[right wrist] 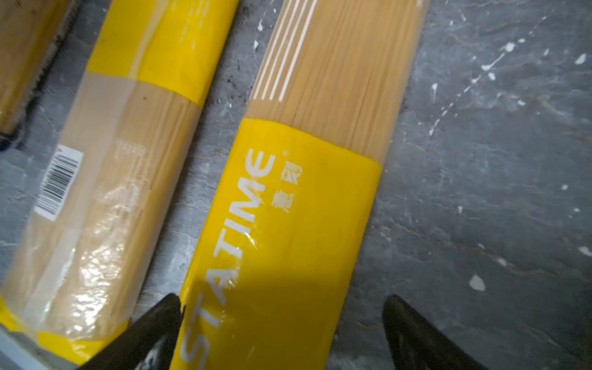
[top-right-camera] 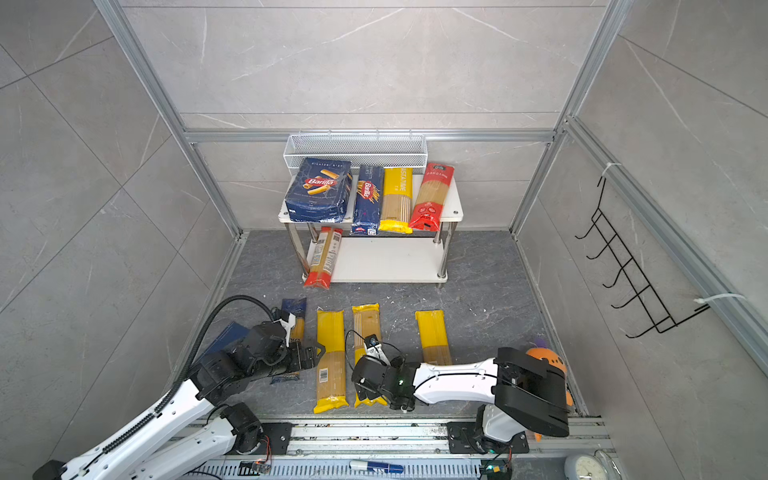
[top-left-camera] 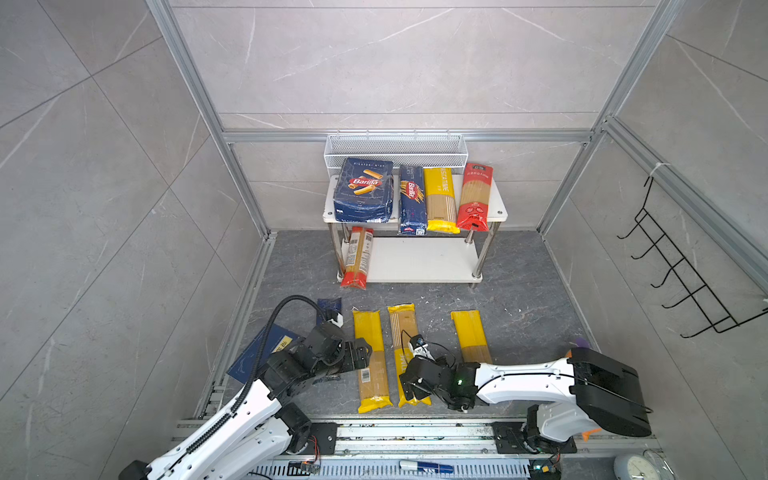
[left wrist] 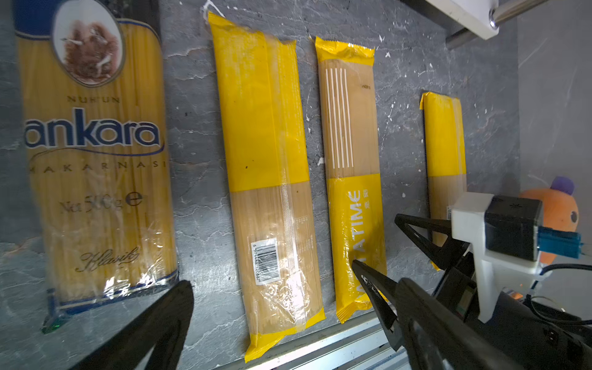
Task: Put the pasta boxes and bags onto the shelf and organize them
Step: 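Lower the right gripper onto the yellow PASTATIME bag and grasp it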
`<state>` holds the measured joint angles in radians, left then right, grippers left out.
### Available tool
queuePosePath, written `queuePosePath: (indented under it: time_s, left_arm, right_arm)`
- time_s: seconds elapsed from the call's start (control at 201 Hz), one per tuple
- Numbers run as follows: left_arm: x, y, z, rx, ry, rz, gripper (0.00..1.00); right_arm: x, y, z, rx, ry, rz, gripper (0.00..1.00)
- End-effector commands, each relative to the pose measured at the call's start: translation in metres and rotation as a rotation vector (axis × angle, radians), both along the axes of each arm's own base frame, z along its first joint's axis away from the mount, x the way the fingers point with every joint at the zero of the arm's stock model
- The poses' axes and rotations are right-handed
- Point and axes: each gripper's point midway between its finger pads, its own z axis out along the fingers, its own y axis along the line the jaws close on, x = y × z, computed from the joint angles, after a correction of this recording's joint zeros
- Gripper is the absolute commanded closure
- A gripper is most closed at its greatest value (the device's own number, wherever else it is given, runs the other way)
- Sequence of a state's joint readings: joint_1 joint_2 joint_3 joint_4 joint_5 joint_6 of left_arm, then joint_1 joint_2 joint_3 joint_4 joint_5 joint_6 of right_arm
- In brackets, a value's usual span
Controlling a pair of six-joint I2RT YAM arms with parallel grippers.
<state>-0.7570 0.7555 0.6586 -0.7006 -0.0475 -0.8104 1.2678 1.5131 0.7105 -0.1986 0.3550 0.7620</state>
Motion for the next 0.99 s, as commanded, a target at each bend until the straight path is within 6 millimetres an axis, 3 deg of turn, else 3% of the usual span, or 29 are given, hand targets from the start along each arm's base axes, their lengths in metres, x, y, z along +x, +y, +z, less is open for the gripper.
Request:
queuePosePath:
  time_s: [0.0, 0.209, 0.543, 0.791, 0.986]
  left_arm:
    - [0.011, -0.007, 0.005, 0.006, -0.041, 0.02, 0.0]
    - [0.013, -0.004, 0.0, 0.026, -0.05, 0.036, 0.0]
    - [0.014, 0.002, 0.008, 0.053, -0.067, 0.036, 0.0]
    - [0.012, 0.012, 0.01, 0.089, -0.073, 0.054, 0.0]
    - [0.01, 0.016, 0.009, 0.103, -0.07, 0.057, 0.0]
  right_arm:
    - [-0.002, -0.008, -0.008, -0.053, -0.008, -0.044, 0.01]
    - [-0.007, -0.007, -0.018, -0.058, 0.012, -0.053, 0.01]
    - [-0.005, 0.004, -0.011, -0.032, -0.004, -0.07, 0.0]
    - [-0.006, 0.014, -0.028, -0.063, 0.026, -0.068, 0.01]
    - [-0.004, -0.003, -0.05, -0.208, 0.034, -0.12, 0.03]
